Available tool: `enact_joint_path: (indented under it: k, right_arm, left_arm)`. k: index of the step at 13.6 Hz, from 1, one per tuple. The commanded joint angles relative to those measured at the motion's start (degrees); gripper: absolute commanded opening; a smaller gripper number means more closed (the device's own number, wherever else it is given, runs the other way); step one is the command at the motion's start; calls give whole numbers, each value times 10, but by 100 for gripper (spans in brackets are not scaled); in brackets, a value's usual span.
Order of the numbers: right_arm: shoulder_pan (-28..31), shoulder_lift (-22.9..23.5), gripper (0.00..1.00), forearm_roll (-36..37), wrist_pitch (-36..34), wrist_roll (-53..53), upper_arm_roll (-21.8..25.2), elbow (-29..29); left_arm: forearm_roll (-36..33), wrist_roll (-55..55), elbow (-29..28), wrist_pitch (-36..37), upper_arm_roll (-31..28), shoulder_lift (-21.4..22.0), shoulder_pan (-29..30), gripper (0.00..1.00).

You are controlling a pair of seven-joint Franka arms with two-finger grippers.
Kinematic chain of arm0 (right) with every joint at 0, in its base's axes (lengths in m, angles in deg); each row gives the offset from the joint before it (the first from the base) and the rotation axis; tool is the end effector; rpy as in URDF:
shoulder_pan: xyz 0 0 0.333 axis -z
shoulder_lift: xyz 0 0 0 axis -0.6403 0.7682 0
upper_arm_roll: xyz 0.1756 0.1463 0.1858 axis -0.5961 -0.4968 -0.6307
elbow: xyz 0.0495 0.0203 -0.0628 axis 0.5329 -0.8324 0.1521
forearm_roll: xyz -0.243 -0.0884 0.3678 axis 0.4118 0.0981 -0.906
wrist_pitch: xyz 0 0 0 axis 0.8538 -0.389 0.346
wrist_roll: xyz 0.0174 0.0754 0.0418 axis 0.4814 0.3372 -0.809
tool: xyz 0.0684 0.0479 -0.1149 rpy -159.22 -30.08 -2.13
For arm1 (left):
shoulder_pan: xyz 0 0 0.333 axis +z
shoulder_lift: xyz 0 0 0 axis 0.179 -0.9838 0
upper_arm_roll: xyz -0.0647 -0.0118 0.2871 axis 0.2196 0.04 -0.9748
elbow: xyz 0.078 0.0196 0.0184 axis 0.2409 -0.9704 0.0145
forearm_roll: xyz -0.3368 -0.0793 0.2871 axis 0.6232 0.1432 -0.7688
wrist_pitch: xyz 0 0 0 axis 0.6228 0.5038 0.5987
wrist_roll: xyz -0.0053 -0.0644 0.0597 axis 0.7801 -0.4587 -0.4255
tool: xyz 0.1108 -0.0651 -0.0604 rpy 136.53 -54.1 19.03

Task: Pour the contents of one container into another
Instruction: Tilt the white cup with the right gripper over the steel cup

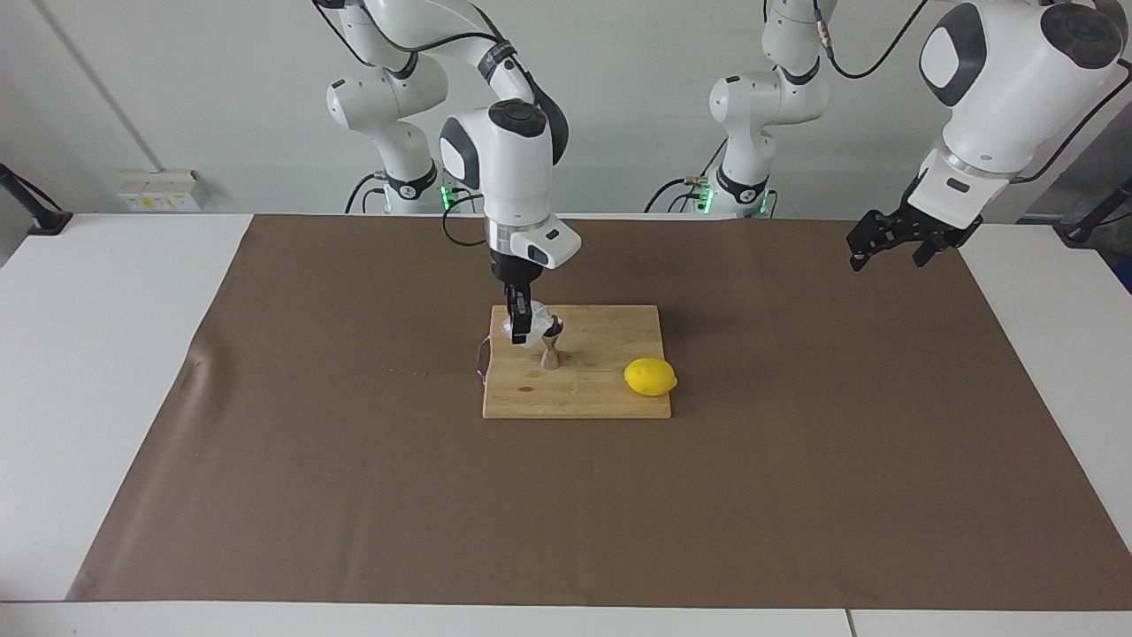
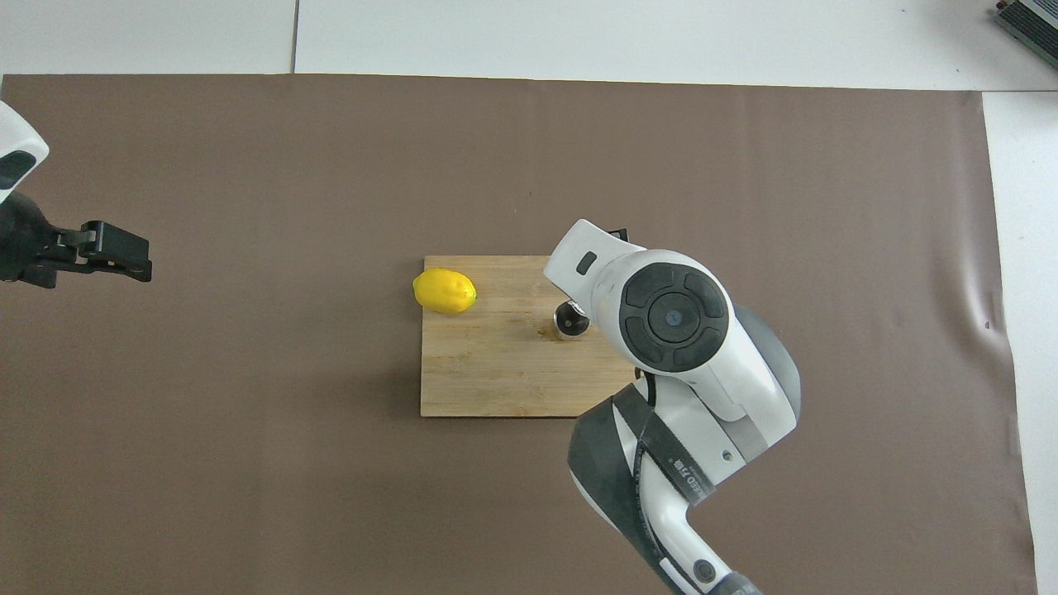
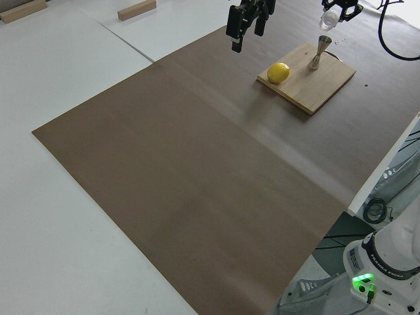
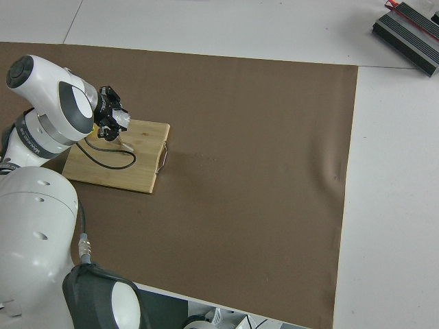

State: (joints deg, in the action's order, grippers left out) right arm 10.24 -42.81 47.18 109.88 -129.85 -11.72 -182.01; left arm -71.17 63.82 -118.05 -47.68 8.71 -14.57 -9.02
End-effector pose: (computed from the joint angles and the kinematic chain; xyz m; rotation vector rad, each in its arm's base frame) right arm 0.5845 0.3198 0.3672 1.8813 2.2097 0.1390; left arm 0.6144 -0.0380 0.5383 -3.1306 -0.0100 0.0963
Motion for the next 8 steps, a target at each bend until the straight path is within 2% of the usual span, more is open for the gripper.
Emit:
enact_joint_path:
  k: [1,8]
  right_arm:
    - [-12,-10,0,52,5,27,0,-4]
    - [-38,-26,0,136,5,46,0,-22]
  left_arm:
    - [-8,2,-19,-1,12,18,9,100]
    - [-8,-1,-18,2,12,18,9,100]
